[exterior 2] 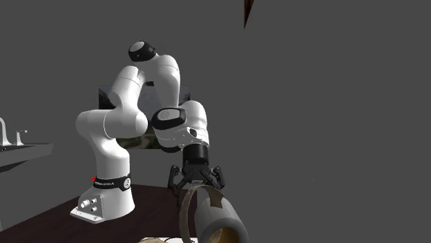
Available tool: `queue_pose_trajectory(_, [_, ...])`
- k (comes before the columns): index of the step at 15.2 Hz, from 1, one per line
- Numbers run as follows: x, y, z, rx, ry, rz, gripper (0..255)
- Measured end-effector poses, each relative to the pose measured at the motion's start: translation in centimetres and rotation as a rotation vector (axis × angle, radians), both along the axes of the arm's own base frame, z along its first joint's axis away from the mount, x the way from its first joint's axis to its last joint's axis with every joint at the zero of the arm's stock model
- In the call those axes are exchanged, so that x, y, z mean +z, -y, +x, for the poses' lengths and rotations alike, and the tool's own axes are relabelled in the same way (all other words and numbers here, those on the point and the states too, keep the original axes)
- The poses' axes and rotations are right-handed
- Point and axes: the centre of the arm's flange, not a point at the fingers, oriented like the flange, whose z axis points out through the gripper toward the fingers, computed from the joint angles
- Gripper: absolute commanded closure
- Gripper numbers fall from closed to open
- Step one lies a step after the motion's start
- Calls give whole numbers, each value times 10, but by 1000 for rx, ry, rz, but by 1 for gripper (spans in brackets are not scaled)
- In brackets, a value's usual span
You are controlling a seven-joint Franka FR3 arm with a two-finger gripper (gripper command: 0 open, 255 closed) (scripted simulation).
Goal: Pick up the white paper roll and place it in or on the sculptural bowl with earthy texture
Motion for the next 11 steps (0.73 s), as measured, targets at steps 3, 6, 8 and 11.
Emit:
queue_pose_trajectory(3, [-13, 9, 4, -1, 0, 0, 0])
queue_pose_trajectory(6, [-15, 12, 5, -1, 1, 1, 0])
queue_pose_trajectory(8, [-15, 12, 5, -1, 1, 1, 0])
queue_pose_trajectory(11, [-15, 12, 5, -1, 1, 1, 255])
